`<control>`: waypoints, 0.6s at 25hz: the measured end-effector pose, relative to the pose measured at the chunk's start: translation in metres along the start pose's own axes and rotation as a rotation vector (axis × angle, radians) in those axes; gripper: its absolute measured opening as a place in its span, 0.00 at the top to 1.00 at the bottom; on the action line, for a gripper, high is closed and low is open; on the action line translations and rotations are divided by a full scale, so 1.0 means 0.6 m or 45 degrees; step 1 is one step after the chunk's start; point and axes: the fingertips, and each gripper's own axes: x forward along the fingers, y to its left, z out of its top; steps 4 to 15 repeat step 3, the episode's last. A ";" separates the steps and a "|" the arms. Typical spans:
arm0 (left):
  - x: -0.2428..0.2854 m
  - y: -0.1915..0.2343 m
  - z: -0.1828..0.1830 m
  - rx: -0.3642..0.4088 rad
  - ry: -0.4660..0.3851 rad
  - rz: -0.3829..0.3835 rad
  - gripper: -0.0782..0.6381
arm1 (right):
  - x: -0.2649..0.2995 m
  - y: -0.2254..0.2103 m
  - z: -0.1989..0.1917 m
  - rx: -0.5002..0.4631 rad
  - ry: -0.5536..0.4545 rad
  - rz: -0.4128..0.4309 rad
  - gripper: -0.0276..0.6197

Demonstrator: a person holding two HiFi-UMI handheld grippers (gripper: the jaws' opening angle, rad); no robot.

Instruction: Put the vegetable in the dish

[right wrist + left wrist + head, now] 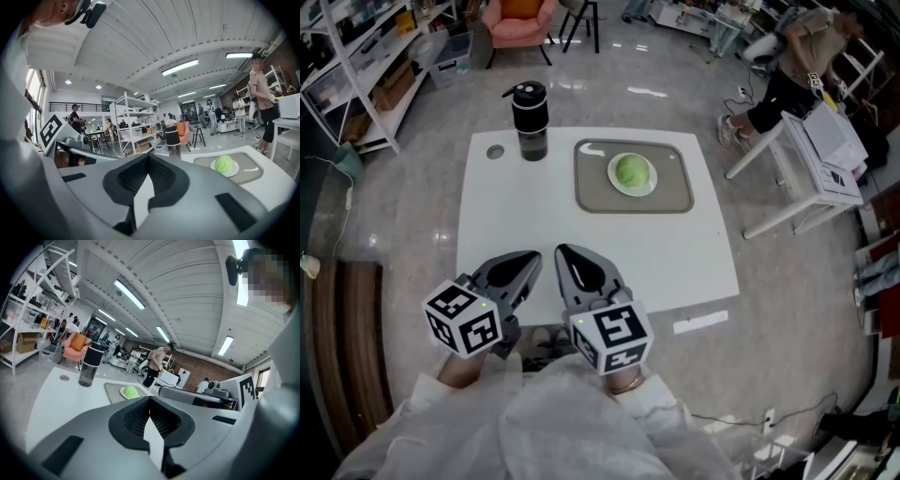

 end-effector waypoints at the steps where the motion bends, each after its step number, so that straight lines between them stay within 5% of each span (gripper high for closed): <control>1: 0.001 -0.002 -0.001 0.002 0.003 -0.007 0.88 | 0.000 0.001 -0.001 -0.003 0.004 0.004 0.94; 15: 0.003 -0.005 -0.004 0.007 0.011 -0.021 0.88 | 0.001 0.002 -0.002 -0.010 0.015 0.011 0.94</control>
